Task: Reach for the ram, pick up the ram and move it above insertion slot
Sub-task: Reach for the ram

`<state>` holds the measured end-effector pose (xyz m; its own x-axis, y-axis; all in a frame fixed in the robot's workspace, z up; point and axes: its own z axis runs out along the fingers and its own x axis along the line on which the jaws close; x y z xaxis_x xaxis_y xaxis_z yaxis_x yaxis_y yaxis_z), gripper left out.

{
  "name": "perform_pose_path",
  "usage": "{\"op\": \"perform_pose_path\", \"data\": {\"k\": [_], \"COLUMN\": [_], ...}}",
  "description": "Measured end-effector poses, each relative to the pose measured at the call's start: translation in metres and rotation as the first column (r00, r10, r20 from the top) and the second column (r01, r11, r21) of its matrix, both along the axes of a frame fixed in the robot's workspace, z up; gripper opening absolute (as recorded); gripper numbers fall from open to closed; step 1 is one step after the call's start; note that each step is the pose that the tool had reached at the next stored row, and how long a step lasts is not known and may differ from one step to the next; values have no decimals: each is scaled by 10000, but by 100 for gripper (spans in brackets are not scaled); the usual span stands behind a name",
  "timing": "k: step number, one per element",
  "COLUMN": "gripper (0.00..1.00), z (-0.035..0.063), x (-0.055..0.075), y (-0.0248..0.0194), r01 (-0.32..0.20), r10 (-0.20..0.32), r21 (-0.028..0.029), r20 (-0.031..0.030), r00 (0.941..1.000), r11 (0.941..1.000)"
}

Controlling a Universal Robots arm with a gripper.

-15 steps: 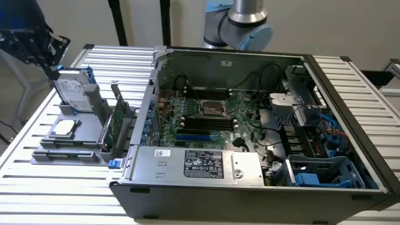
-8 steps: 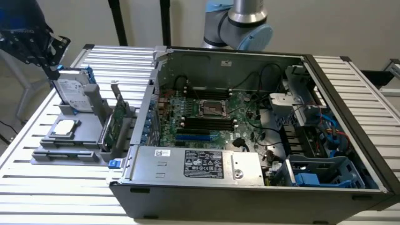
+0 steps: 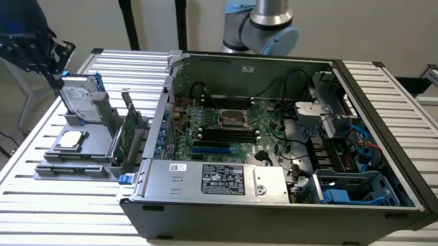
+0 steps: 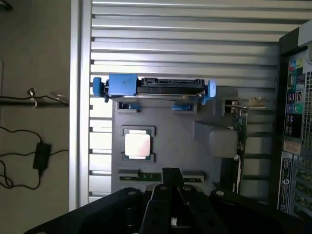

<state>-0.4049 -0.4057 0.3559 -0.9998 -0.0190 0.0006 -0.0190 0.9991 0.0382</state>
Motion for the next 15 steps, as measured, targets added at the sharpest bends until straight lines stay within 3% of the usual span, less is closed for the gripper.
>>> {"op": "perform_pose_path", "data": {"k": [3, 15], "gripper": [11, 11], "z": [0, -7], "x": [1, 2], "y": [-86, -506], "r01": [-1, -10], "r10": [1, 10], "r21": [0, 0], "r20": [1, 1], "r00": [10000, 10000], "r11": [10000, 10000]}}
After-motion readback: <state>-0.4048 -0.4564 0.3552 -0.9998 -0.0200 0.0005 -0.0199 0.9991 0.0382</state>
